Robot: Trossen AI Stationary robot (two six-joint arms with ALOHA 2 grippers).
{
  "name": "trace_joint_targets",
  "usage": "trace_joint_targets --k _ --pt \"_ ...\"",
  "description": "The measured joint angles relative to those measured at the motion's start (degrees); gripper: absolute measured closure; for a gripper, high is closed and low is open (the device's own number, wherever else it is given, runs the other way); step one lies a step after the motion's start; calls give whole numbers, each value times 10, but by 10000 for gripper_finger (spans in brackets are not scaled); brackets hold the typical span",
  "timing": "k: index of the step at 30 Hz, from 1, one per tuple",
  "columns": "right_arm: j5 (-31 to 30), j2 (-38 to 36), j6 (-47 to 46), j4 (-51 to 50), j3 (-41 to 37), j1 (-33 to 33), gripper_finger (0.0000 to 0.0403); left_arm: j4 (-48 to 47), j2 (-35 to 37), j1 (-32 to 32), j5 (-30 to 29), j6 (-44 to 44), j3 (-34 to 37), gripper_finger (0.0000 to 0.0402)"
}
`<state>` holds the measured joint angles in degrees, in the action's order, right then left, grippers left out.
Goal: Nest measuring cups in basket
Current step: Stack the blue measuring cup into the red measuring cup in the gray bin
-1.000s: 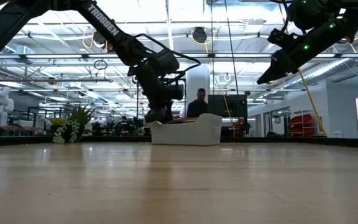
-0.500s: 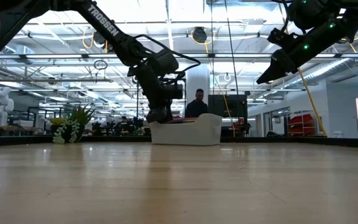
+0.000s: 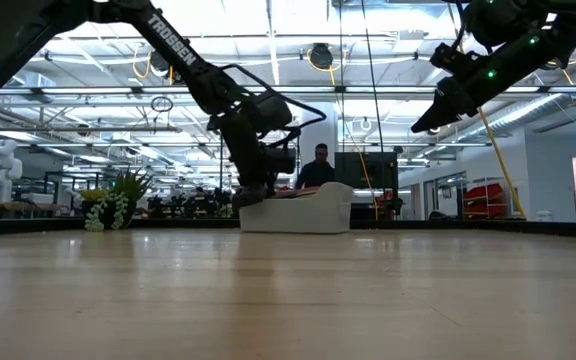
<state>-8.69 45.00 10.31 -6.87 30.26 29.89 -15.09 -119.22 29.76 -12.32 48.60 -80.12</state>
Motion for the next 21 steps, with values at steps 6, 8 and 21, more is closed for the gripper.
trace_joint_targets --k 6,8,21 --pt "8 0 1 -1 0 0 369 4 -1 -2 -7 -1 0 250" --pt "12 0 3 -1 0 0 369 4 -1 -1 -4 -7 0 250" --pt "13 0 9 -1 0 0 369 -5 0 12 51 -41 -1 250"
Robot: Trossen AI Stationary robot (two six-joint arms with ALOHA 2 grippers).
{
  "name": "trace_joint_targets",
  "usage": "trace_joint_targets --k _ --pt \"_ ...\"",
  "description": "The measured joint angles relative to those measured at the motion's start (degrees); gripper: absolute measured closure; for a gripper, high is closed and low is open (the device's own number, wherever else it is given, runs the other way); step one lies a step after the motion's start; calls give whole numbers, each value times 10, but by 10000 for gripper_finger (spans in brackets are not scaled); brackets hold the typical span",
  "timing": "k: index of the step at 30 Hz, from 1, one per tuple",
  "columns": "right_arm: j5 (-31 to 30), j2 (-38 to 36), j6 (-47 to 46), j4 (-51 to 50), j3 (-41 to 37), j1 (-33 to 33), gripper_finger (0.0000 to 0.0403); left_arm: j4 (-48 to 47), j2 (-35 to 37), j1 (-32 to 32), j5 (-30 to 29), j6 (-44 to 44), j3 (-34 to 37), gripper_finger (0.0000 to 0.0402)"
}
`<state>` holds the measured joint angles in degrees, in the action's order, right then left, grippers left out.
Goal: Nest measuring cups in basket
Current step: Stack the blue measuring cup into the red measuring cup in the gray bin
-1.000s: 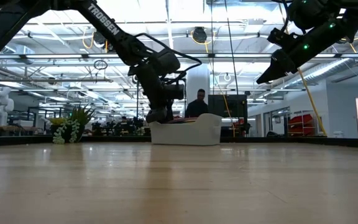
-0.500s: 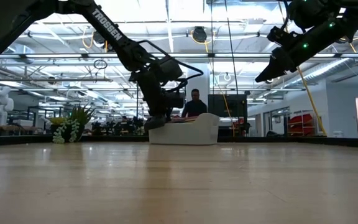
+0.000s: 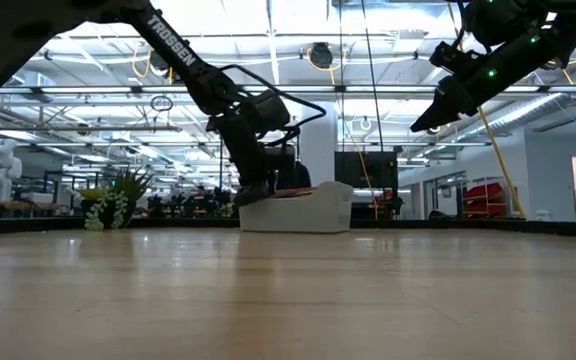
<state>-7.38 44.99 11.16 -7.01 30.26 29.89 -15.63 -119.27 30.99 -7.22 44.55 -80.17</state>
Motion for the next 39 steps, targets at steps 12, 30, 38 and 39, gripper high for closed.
trace_joint_targets --k 12,30,38,39 --pt "0 0 -3 2 0 0 369 -6 1 5 15 -19 0 251" --pt "1 0 -4 3 0 0 369 -7 -7 -30 -83 -58 2 398" --pt "2 0 -4 3 0 0 369 55 -6 -38 -120 -31 2 399" --pt "2 0 -3 3 0 0 369 55 -6 -38 -121 -32 2 398"
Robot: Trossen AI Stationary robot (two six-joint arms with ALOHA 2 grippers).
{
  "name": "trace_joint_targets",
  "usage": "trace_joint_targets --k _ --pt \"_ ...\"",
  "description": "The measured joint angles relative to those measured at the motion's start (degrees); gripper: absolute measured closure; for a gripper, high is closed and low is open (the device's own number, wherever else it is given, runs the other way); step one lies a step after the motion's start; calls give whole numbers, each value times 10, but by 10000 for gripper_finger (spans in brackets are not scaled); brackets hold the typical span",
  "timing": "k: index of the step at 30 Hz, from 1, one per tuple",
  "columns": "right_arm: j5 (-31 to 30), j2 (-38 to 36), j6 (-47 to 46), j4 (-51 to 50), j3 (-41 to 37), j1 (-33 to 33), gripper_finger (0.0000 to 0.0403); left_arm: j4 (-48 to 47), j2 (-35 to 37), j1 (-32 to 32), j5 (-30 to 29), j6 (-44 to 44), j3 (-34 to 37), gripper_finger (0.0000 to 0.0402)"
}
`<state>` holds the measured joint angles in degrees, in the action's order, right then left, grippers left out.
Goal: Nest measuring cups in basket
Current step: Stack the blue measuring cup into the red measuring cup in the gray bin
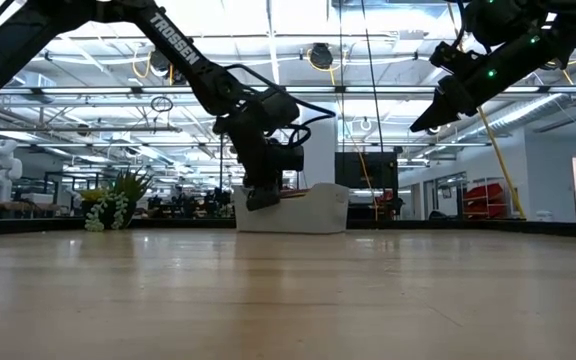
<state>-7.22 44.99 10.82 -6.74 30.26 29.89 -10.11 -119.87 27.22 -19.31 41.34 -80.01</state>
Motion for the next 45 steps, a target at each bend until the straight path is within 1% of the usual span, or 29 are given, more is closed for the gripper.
trace_joint_targets --k 2,4,8,11,13,15,18,20,23,28,31,34,38,42,45 --pt "0 0 2 -1 0 0 369 -2 0 1 -1 0 0 387" --pt "0 0 2 -1 0 0 369 -6 0 0 -7 1 0 365" --pt "0 0 3 -1 0 0 369 1 0 0 -33 -4 0 301" --pt "0 0 4 -1 0 0 369 9 1 3 -38 3 0 258" --pt "0 0 4 -1 0 0 369 9 4 5 -37 4 0 239" --pt "0 0 5 -1 0 0 369 10 5 9 -31 4 -1 229" --pt "0 0 4 -1 0 0 369 6 5 12 -14 5 -1 229" --pt "0 0 4 -1 0 0 369 1 5 16 4 6 -1 238" --pt "0 0 4 -1 0 0 369 -39 5 23 33 5 -16 256" --pt "0 0 4 -1 0 0 369 -67 -1 27 43 15 -29 271" --pt "0 0 4 -1 0 0 369 -71 -1 27 46 27 -32 269" --pt "0 0 3 0 0 0 369 -88 -1 34 62 36 -33 255" --pt "0 0 -5 0 0 0 369 -113 -1 42 66 36 -43 242" --pt "0 0 -21 0 0 0 369 -126 -1 45 74 36 -53 244" --pt "0 0 -35 0 0 0 369 -127 -1 50 98 33 -65 249"
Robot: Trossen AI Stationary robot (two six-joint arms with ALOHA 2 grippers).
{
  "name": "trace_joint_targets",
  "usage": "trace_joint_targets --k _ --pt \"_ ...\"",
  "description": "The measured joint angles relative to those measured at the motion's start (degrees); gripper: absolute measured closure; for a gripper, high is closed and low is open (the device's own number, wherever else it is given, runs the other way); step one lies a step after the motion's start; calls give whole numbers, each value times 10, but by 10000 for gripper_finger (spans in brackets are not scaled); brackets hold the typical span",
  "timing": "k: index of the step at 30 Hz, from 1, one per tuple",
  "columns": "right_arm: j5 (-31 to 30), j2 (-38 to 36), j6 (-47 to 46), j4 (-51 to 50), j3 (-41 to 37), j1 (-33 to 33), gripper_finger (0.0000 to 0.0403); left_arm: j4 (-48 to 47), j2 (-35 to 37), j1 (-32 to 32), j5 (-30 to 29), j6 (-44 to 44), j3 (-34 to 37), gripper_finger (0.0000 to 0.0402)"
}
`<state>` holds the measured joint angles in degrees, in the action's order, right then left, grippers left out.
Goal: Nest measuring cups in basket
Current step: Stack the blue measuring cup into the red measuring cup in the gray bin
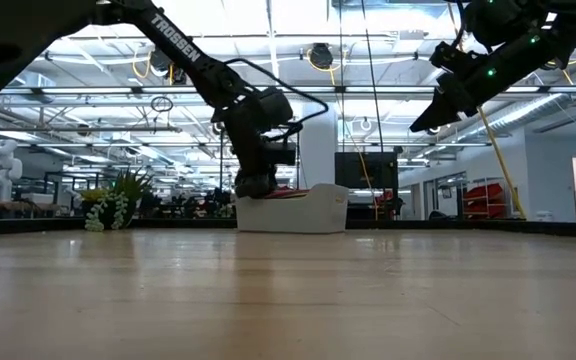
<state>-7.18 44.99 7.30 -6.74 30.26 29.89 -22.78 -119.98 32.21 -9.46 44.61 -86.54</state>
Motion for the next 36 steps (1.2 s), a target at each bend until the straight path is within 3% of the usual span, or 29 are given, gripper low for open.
trace_joint_targets --k 13,36 --pt "0 0 -36 0 0 0 369 1 0 39 89 -2 1 265" --pt "-1 0 -42 1 -23 -19 369 -24 -29 65 96 50 0 266"
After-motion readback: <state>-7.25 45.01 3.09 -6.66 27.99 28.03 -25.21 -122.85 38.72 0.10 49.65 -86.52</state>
